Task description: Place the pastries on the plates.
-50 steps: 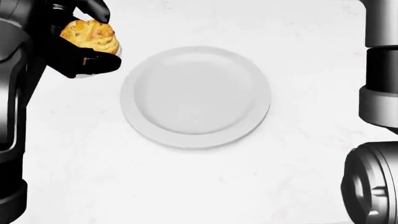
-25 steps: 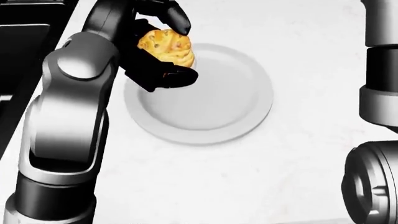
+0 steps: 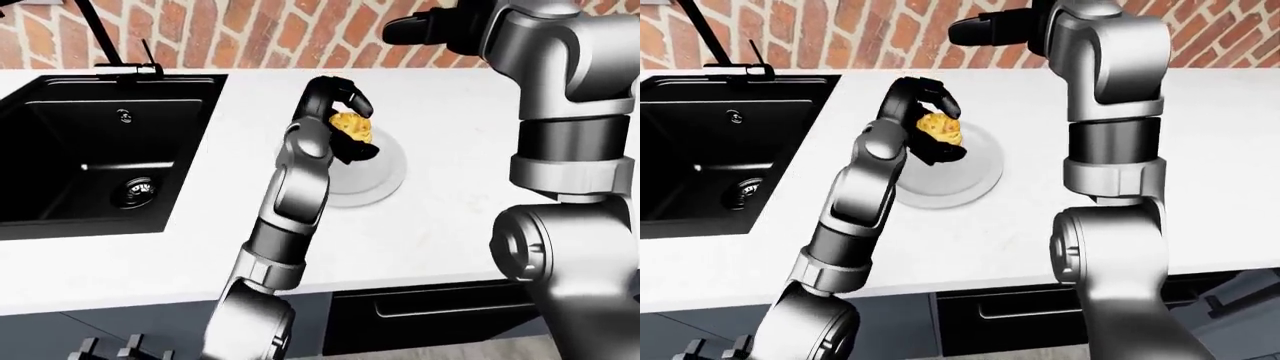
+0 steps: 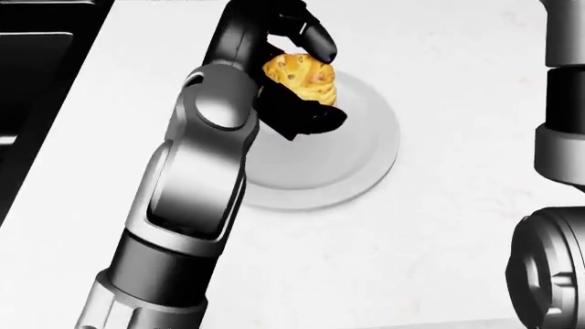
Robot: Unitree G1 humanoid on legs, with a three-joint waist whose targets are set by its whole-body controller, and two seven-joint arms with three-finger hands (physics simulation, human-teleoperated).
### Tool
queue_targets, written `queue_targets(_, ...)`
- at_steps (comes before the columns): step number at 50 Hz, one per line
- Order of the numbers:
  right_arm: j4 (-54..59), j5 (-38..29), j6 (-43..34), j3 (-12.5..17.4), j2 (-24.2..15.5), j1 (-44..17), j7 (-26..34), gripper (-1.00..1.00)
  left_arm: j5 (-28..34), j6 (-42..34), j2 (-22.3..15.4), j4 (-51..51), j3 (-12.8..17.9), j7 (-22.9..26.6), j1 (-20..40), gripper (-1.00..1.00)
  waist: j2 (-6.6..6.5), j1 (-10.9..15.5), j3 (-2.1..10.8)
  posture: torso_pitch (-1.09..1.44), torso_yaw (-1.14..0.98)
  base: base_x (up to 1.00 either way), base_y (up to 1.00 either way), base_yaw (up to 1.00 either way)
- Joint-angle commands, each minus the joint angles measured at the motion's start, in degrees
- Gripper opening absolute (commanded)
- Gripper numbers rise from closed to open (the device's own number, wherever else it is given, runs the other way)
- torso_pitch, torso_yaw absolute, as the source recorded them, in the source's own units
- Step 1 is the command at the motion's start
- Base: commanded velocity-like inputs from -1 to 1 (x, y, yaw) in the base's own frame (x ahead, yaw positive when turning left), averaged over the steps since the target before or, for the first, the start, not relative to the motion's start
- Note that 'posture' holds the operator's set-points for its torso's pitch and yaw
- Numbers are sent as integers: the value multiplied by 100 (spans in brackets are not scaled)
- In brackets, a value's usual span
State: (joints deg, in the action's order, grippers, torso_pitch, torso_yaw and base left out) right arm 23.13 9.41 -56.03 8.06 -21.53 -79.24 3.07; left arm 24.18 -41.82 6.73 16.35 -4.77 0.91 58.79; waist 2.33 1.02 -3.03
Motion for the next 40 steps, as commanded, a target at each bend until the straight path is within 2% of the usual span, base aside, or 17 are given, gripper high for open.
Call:
queue_targets(1,-195,2,180,57,-77,-227,-24,100,44,393,1,46,44,-246,214,-100,24,4,190,0,0,0,0,0)
queue_targets(4,-188,9,198,51,-78,-216,-27,100,101,552,17,257,-2,-345,175,-100,27,7,200,0,0,0,0,0)
queue_targets(8,-193,16,203,49,-80,-210,-29,100,96,771,-15,621,88,-532,258,-100,31,7,211,0,0,0,0,0)
queue_targets(9,-197,18,208,51,-83,-201,-29,100,80,889,-35,720,121,-618,289,-78,32,6,213,0,0,0,0,0)
queue_targets(10,-196,21,207,51,-83,-203,-30,100,54,919,-43,788,132,-628,314,-77,33,5,213,0,0,0,0,0)
queue_targets(11,-192,20,210,44,-82,-203,-26,100,37,1019,-40,872,148,-721,304,-58,33,5,213,0,0,0,0,0)
queue_targets(12,-182,19,193,42,-87,-228,-25,100,-3,1137,-52,1013,188,-817,342,100,34,5,214,0,0,0,0,0)
queue_targets(22,-181,13,176,42,-86,-249,-21,100,-323,1438,-156,1365,291,-1159,490,100,22,4,219,0,0,0,0,0)
queue_targets(27,-192,17,172,43,-78,-226,-21,100,-350,1066,-275,853,276,-1010,567,100,4,-1,221,0,0,0,0,0)
queue_targets(30,-189,16,153,37,-79,-243,-20,100,-346,596,-427,294,294,-763,636,100,-9,-13,209,0,0,0,0,0)
queue_targets(33,-159,1,182,23,-75,-245,-1,100,-228,-245,-584,-660,210,-259,525,100,-33,-28,185,0,0,0,0,0)
queue_targets(36,-150,-10,179,16,-67,-251,3,100,130,-1270,-800,-1721,-26,429,257,100,-68,-36,165,0,0,0,0,0)
queue_targets(40,-153,-25,186,27,-64,-232,7,100,546,-2412,-1065,-2964,-69,1364,105,100,-109,-43,147,0,0,0,0,0)
